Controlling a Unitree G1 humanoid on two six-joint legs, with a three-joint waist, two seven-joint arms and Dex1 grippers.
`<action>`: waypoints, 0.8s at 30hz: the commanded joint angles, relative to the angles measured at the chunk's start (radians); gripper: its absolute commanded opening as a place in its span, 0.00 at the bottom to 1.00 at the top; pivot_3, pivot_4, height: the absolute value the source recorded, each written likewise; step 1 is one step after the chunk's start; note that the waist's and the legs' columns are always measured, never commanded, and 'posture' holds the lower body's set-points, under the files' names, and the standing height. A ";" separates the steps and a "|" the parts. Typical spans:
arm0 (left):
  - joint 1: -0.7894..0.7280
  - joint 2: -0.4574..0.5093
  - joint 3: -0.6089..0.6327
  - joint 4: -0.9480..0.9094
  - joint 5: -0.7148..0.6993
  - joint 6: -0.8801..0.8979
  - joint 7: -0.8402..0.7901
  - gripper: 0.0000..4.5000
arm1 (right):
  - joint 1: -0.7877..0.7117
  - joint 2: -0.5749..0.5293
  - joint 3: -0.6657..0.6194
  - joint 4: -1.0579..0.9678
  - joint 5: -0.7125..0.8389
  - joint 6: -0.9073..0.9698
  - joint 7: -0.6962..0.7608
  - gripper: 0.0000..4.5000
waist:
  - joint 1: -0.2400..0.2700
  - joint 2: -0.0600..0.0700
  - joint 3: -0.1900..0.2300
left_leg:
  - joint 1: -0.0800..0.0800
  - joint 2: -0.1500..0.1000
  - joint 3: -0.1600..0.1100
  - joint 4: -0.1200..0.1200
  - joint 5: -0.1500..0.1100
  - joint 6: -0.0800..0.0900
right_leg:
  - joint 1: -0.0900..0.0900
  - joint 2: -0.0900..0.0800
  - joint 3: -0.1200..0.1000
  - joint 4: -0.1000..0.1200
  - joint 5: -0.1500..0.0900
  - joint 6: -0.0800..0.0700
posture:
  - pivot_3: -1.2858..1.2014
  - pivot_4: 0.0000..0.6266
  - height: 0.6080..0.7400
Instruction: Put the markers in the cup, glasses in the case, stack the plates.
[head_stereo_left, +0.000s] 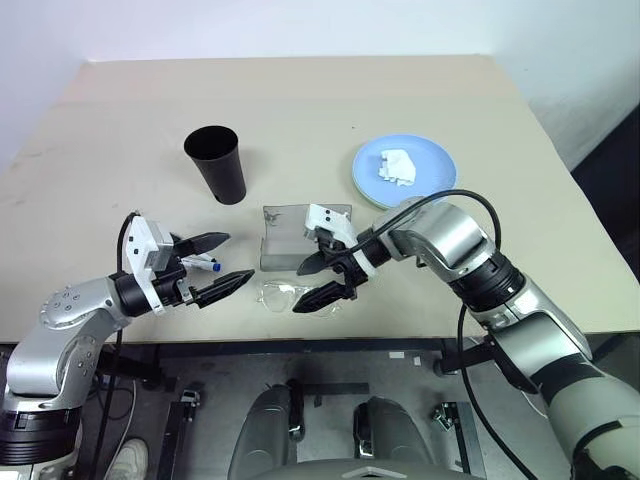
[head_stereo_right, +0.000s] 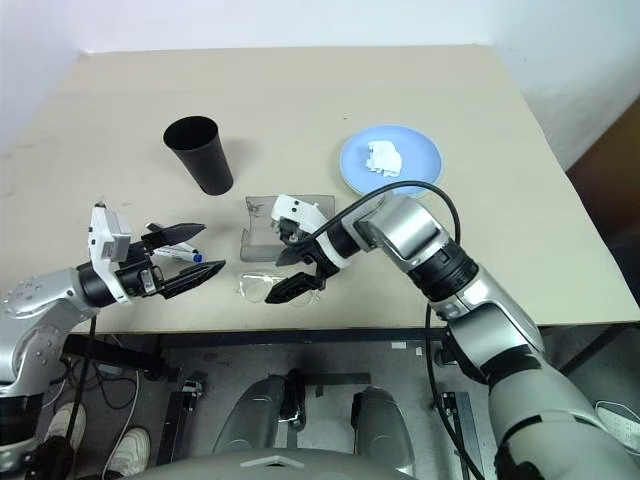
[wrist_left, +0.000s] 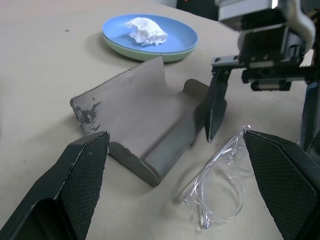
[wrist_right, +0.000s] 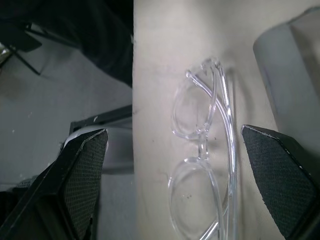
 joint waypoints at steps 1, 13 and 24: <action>0.015 -0.006 0.015 -0.018 0.003 -0.034 -0.003 1.00 | -0.040 0.010 0.028 0.034 -0.022 -0.043 0.050 1.00 | 0.000 0.000 0.000 | 0.000 0.000 0.000 0.000 0.000 0.000 | 0.000 0.000 0.000 0.000 0.000 0.000 | 0.52 0.24 0.75; 0.016 -0.008 0.016 -0.038 -0.003 -0.019 0.025 1.00 | -0.096 0.068 0.079 0.153 -0.092 -0.096 0.122 0.96 | 0.000 0.000 0.000 | 0.000 0.000 0.000 0.000 0.000 0.000 | 0.000 0.000 0.000 0.000 0.000 0.000 | 0.52 0.24 0.75; 0.021 -0.017 0.010 -0.014 0.007 -0.043 0.013 1.00 | -0.094 0.077 0.080 0.155 -0.134 -0.098 0.147 0.16 | 0.000 -0.001 0.000 | 0.000 0.000 0.000 -0.001 0.000 -0.001 | -0.001 0.000 0.000 0.000 0.000 0.000 | 0.52 0.24 0.75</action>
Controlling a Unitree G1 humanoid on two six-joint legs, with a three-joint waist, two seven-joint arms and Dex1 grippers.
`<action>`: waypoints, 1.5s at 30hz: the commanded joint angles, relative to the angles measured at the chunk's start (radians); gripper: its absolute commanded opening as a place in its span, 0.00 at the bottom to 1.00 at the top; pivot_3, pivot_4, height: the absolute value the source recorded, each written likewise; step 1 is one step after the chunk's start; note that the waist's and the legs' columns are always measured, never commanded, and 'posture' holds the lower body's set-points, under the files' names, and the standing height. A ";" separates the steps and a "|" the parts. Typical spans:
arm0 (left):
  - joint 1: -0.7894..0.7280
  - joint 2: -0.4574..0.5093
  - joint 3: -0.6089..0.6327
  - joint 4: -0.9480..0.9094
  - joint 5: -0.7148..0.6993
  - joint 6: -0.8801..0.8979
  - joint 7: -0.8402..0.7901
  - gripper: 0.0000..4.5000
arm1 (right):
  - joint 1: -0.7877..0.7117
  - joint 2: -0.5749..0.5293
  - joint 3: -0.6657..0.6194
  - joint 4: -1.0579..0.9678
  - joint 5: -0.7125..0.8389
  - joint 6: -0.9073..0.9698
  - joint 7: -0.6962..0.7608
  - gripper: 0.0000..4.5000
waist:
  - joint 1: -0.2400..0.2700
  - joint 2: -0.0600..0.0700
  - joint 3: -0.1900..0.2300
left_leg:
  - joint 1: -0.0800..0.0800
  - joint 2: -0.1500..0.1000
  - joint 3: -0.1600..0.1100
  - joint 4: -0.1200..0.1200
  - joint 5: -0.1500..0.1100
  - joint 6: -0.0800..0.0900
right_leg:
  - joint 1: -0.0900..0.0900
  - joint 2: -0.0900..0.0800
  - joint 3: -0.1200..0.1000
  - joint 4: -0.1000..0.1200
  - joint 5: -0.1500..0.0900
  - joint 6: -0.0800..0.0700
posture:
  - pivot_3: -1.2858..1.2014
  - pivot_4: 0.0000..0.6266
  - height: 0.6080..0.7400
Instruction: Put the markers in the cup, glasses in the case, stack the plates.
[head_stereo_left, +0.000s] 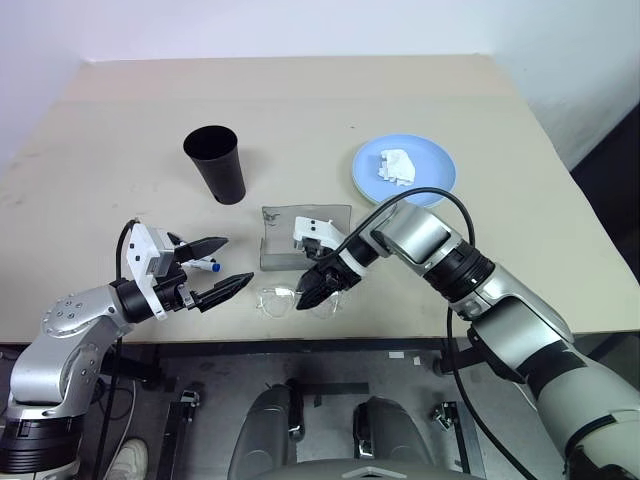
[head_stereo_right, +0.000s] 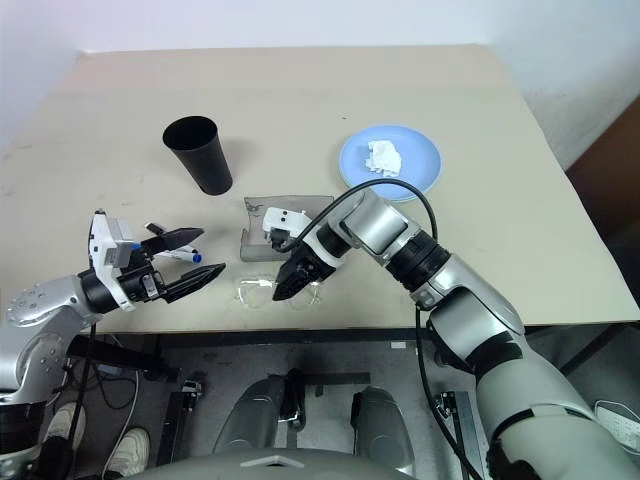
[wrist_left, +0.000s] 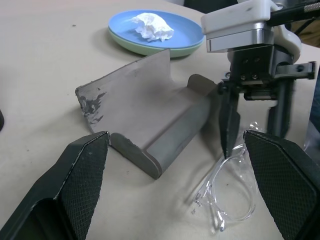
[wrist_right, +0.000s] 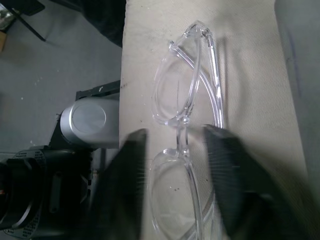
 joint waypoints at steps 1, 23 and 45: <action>0.008 -0.002 0.011 -0.012 -0.003 -0.025 -0.011 1.00 | -0.018 0.011 -0.002 -0.021 -0.007 -0.003 0.009 0.09 | -0.001 -0.001 0.000 | 0.000 0.000 0.000 0.000 0.000 0.000 | 0.000 0.000 0.000 0.000 0.000 0.000 | 0.52 0.24 0.75; 0.012 -0.013 0.007 0.011 -0.001 -0.049 -0.032 1.00 | -0.034 -0.002 -0.042 -0.051 0.011 0.028 0.042 0.00 | -0.021 -0.001 -0.001 | 0.000 0.000 0.000 -0.002 -0.002 0.002 | -0.001 0.000 0.000 0.000 0.001 -0.001 | 0.52 0.24 0.75; -0.015 -0.010 0.016 -0.066 -0.032 0.029 0.038 1.00 | -0.320 0.138 -0.257 0.617 -0.167 -0.627 -0.020 0.00 | -0.024 -0.002 0.000 | -0.001 0.000 0.001 -0.002 0.002 -0.002 | 0.000 0.001 0.000 0.000 0.001 -0.001 | 0.52 0.24 0.75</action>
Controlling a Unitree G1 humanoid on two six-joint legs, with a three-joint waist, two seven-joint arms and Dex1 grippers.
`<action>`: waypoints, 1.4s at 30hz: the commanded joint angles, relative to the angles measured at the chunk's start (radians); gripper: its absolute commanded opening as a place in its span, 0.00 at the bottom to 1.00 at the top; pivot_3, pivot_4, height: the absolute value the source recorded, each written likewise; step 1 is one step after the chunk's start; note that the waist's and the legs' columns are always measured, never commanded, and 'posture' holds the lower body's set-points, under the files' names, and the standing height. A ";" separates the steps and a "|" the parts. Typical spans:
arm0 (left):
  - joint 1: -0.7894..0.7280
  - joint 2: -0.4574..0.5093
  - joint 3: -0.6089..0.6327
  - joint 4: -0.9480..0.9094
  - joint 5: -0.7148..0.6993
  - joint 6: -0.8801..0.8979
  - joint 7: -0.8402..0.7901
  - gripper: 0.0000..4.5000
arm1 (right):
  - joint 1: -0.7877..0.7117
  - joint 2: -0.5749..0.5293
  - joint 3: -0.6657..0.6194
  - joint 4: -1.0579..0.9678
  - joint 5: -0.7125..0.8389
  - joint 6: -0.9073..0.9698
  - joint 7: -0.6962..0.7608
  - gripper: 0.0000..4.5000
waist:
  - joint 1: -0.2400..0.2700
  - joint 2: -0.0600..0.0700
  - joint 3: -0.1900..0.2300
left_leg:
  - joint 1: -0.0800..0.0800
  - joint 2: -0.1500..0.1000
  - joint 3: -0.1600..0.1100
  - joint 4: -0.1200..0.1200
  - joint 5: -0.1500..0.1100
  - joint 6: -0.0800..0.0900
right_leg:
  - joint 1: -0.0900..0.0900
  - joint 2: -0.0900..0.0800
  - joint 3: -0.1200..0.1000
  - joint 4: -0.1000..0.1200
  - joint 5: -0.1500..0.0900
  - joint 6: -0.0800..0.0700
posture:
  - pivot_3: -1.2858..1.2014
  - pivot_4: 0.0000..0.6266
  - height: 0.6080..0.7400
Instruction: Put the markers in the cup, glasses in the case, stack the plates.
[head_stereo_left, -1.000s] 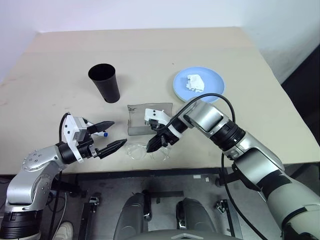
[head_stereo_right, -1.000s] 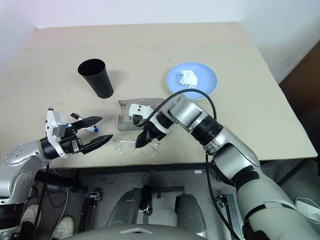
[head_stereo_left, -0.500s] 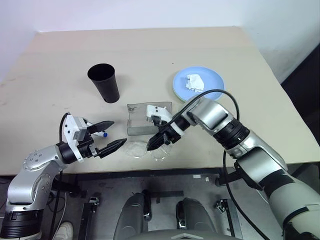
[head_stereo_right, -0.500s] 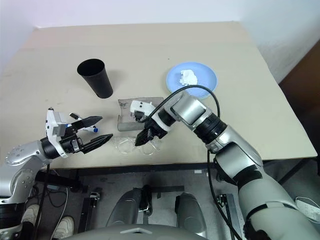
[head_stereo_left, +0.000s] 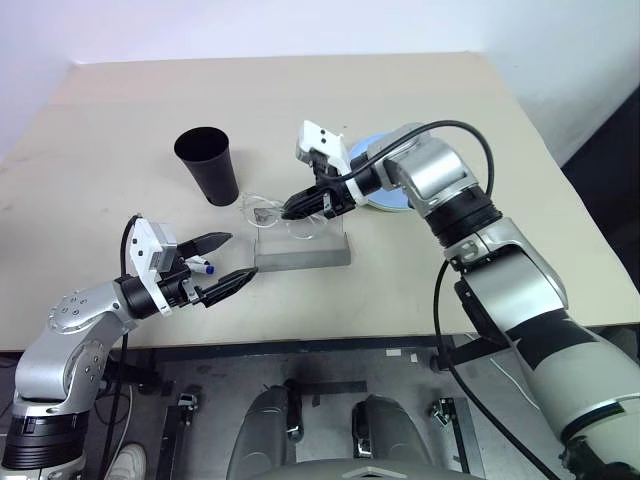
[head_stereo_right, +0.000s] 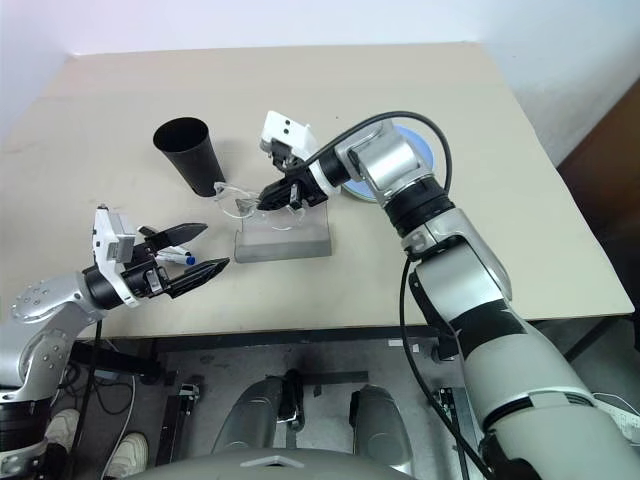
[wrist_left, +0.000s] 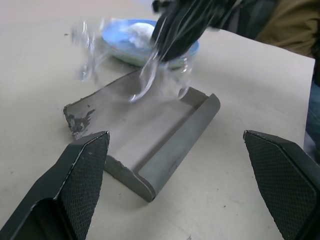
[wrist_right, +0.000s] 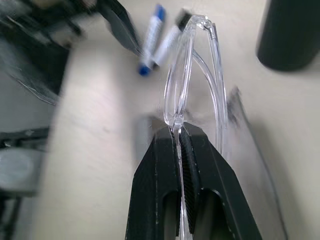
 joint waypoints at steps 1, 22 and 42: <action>0.011 0.002 0.018 -0.051 -0.014 -0.004 0.012 1.00 | -0.062 0.034 -0.011 0.100 -0.060 -0.133 -0.001 0.00 | 0.000 0.000 0.000 | 0.000 0.000 0.000 0.000 0.000 0.000 | 0.000 0.000 0.000 0.000 0.000 0.000 | 0.52 0.24 0.75; 0.096 -0.010 0.041 0.007 0.008 -0.110 -0.030 1.00 | -0.080 0.085 0.006 0.332 -0.283 -0.305 0.130 0.00 | 0.000 0.000 0.000 | 0.001 0.000 0.000 0.000 0.000 -0.001 | -0.001 0.000 0.000 0.001 0.000 0.000 | 0.52 0.24 0.75; 0.120 -0.028 0.032 0.111 0.033 -0.229 -0.092 1.00 | -0.088 0.111 0.002 0.386 -0.355 -0.234 0.215 0.00 | 0.000 0.000 0.000 | 0.001 0.000 0.000 -0.001 0.000 -0.001 | -0.002 -0.001 0.001 0.001 0.000 0.000 | 0.52 0.24 0.75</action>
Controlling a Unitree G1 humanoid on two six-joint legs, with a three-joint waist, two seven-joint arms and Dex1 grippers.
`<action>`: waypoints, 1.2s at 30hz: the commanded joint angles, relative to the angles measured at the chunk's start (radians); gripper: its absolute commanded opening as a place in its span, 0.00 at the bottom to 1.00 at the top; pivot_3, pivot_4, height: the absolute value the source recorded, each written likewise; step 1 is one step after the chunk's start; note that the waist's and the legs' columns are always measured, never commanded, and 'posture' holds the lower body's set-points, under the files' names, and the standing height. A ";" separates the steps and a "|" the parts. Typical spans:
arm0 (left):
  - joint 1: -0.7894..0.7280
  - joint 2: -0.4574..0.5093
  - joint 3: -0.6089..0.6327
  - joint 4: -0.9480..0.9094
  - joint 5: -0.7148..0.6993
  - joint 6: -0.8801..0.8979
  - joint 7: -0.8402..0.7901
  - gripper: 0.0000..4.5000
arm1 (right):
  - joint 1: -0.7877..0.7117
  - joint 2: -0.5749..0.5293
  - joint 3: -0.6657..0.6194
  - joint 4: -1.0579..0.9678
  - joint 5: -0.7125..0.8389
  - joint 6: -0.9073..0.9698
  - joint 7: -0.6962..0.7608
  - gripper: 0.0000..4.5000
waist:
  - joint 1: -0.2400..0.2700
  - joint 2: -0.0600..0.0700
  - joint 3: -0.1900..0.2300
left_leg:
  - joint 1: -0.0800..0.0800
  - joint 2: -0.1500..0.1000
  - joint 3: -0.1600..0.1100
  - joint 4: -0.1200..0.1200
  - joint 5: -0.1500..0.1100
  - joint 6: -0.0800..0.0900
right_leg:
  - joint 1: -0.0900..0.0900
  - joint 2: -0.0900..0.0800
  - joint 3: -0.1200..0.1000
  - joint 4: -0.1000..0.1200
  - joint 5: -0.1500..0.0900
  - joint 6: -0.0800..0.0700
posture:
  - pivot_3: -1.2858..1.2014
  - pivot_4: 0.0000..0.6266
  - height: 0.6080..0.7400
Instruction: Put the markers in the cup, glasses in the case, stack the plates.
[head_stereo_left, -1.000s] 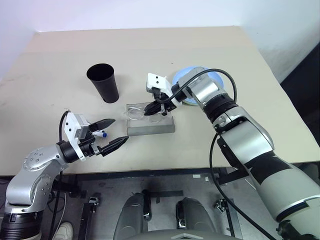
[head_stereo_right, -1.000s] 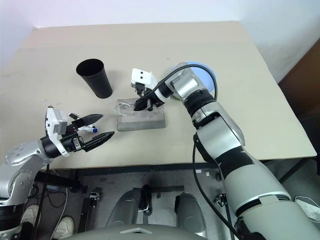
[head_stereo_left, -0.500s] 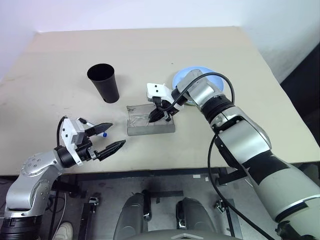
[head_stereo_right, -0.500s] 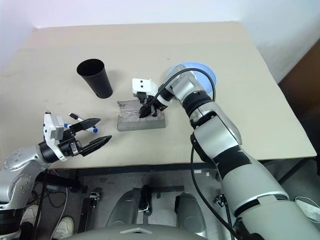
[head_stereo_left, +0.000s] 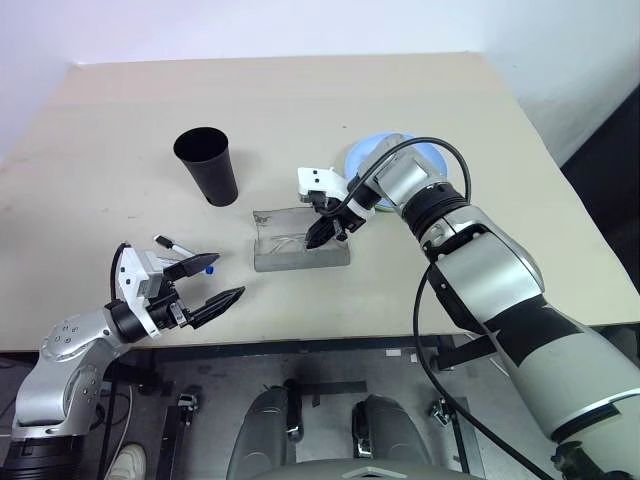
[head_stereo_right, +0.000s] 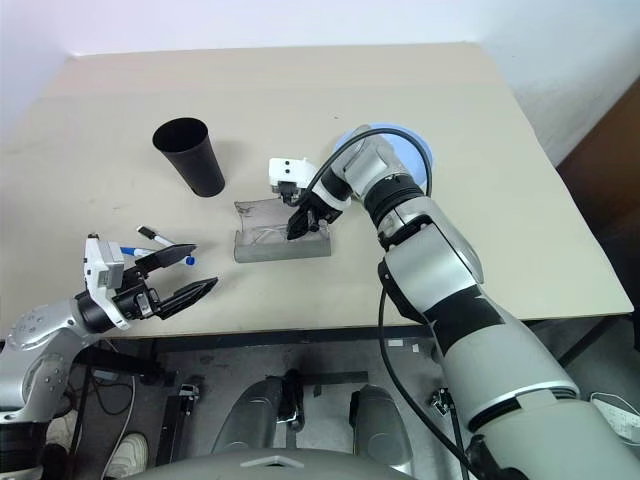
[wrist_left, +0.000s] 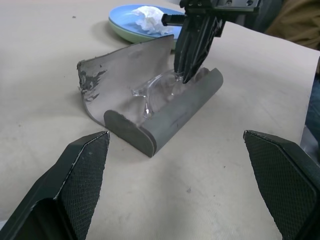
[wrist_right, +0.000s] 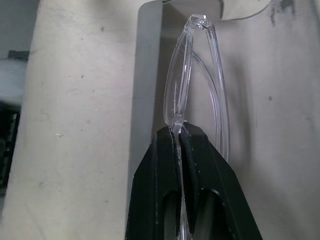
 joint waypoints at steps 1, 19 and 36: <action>0.005 -0.003 0.020 0.003 0.006 -0.040 -0.018 1.00 | 0.017 0.021 0.000 0.005 -0.015 -0.005 0.015 0.00 | -0.001 0.000 0.000 | 0.000 0.000 0.000 0.000 0.000 0.000 | 0.000 0.000 0.000 0.000 0.000 0.000 | 0.52 0.24 0.75; 0.007 0.011 0.036 -0.008 -0.002 -0.029 -0.025 1.00 | 0.035 0.055 -0.034 0.014 -0.029 -0.005 -0.079 0.62 | -0.016 -0.001 -0.001 | 0.000 0.000 0.000 -0.001 0.000 0.000 | 0.000 0.000 0.001 0.001 0.000 0.000 | 0.52 0.24 0.75; -0.028 0.014 0.017 -0.003 0.001 -0.010 -0.018 1.00 | -0.024 0.064 -0.099 0.013 0.013 0.126 -0.003 0.84 | -0.023 -0.001 0.000 | -0.001 0.000 0.000 0.000 0.001 -0.001 | -0.001 0.000 0.001 0.001 0.000 0.000 | 0.52 0.24 0.75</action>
